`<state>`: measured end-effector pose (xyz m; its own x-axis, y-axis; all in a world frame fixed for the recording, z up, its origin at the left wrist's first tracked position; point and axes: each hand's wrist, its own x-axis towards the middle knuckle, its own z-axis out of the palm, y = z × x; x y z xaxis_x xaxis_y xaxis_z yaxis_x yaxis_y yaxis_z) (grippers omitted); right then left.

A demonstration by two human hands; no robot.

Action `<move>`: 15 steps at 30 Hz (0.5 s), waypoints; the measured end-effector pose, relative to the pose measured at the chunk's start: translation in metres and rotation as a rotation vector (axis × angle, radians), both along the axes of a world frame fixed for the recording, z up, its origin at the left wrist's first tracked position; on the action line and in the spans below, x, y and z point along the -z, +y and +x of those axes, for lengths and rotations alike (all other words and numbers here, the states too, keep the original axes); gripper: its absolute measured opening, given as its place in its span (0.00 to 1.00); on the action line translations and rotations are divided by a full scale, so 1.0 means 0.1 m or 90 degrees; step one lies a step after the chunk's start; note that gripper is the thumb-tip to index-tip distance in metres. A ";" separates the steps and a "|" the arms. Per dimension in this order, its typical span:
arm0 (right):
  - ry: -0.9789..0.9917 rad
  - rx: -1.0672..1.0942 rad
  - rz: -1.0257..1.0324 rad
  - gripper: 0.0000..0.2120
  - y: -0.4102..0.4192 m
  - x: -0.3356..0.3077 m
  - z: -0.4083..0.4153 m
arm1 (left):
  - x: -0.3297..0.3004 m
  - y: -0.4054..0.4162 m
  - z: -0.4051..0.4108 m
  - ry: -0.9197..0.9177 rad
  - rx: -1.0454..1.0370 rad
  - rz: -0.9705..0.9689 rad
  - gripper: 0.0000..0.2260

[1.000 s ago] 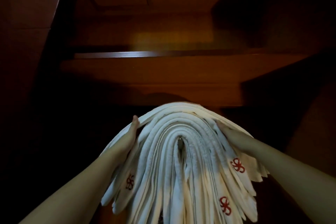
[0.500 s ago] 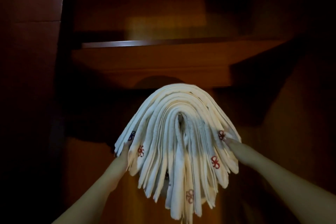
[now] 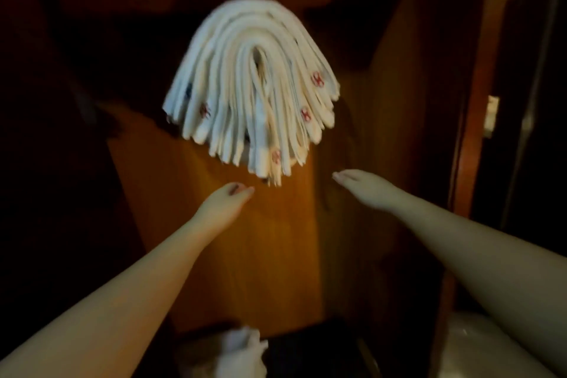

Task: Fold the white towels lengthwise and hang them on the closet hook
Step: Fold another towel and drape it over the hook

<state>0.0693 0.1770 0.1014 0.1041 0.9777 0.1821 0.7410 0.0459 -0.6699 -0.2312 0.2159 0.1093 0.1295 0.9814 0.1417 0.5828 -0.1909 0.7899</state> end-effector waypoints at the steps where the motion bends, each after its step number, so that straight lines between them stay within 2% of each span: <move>1: -0.030 -0.007 0.002 0.25 -0.16 0.11 0.00 | 0.09 -0.09 0.07 0.016 0.028 -0.016 0.22; 5: -0.078 -0.025 -0.029 0.29 -0.89 0.91 0.19 | 0.75 -0.58 0.37 0.067 0.171 -0.074 0.23; 11: -0.089 0.078 -0.168 0.29 -1.88 2.19 0.80 | 1.82 -1.02 1.27 0.186 0.302 -0.140 0.24; 15: -0.025 0.164 -0.246 0.28 -2.62 2.91 1.37 | 2.50 -1.38 2.10 0.233 0.391 -0.215 0.24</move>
<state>0.2064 -0.0850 -0.1899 0.3527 0.9179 -0.1819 0.7211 -0.3905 -0.5723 -0.0213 0.0783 -0.1410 0.6432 0.7011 -0.3077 0.6850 -0.3474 0.6403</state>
